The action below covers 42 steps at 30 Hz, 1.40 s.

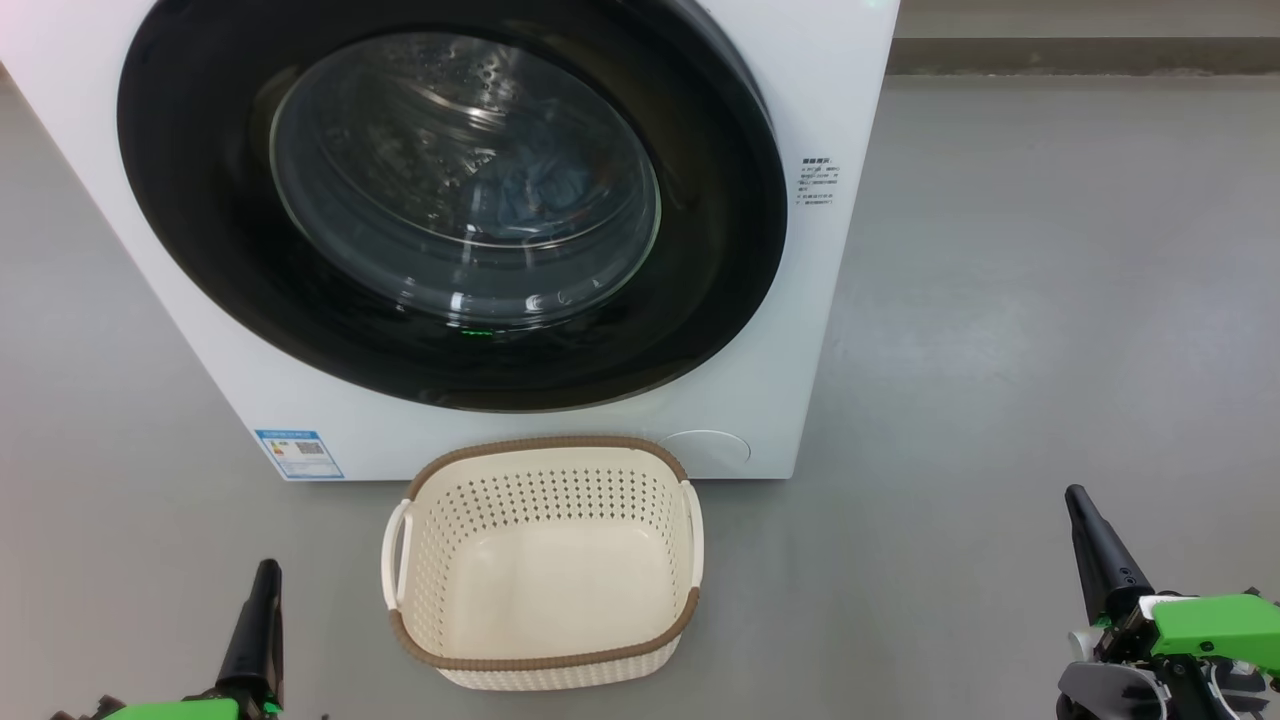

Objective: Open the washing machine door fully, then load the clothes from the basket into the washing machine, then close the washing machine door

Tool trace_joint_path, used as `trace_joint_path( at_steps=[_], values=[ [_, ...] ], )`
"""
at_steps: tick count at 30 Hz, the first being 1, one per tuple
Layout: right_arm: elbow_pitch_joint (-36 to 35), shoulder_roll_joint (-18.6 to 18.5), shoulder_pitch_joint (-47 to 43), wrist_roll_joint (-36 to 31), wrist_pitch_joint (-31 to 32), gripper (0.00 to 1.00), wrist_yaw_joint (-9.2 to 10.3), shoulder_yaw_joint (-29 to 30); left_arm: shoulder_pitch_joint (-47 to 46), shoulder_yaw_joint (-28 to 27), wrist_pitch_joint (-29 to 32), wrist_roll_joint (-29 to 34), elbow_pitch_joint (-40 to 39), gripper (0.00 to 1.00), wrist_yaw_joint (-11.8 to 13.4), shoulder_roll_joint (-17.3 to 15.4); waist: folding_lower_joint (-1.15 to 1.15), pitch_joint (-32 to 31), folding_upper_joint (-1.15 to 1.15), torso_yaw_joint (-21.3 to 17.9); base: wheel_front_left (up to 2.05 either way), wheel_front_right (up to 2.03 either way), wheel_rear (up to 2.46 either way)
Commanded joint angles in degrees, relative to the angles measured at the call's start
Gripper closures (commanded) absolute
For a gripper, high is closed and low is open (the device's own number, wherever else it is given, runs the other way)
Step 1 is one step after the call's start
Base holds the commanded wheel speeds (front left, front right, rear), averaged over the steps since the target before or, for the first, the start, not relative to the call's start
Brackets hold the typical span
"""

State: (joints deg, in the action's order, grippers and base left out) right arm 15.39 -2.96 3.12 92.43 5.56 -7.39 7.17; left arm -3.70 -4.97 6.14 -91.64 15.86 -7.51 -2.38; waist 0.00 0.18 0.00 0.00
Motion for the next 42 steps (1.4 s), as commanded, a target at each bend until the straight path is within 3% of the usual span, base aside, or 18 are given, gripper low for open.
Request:
trace_joint_path(
  at_steps=[1, 42],
  values=[
    [-1.39, -0.35, 3.01, 0.19, 0.47, 1.00, -0.10, -1.21, -2.49, -1.57, 0.36, -0.51, -1.82, 1.00, 0.02, -0.50, 0.00, 0.00, 0.00, 0.00, 0.00, 0.00, 0.00],
    [-1.38, -0.15, 3.03, -0.04, 0.70, 1.00, -0.10, -0.93, -2.49, -1.55, 0.36, -0.52, -1.82, 1.00, 0.02, -0.50, 0.00, 0.00, 0.00, 0.00, 0.00, 0.00, 0.00]
  ],
)
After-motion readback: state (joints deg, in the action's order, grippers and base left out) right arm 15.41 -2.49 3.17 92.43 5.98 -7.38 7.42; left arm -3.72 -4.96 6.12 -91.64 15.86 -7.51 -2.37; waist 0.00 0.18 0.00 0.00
